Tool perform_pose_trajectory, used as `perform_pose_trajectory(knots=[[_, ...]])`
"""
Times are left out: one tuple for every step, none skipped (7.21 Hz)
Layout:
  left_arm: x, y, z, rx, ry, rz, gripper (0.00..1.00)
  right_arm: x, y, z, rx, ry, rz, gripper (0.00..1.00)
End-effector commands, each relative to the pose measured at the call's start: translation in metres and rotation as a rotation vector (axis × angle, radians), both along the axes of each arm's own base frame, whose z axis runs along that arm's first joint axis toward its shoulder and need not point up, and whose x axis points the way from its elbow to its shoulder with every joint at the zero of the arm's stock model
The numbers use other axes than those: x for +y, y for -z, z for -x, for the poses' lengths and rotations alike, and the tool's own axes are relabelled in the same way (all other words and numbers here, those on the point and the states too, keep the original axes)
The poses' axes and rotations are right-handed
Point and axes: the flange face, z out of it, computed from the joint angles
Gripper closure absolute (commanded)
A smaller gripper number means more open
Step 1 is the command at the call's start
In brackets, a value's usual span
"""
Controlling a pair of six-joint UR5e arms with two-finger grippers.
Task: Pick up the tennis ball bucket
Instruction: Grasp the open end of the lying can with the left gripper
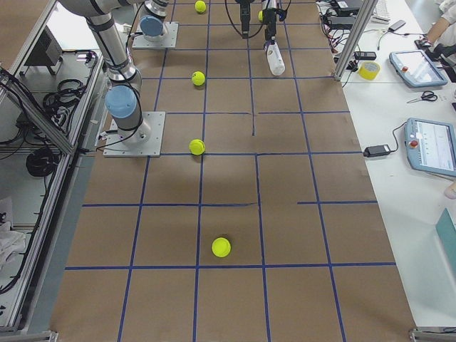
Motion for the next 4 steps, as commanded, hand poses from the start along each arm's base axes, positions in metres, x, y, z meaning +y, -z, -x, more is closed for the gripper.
perform_pose_trajectory(knots=[[-0.015,-0.021,-0.001,-0.007,-0.061,-0.016,1.00,-0.002,0.007,0.001,0.002,-0.056,0.004,0.00],[-0.021,-0.041,0.003,-0.012,-0.090,-0.015,1.00,-0.001,0.007,0.001,0.002,-0.052,0.003,0.00],[-0.032,-0.072,0.007,-0.029,-0.123,0.001,1.00,0.000,0.004,0.002,0.002,-0.059,0.010,0.00],[-0.046,-0.105,0.011,-0.094,-0.162,0.019,1.00,-0.001,0.006,0.005,0.002,-0.052,0.006,0.00]])
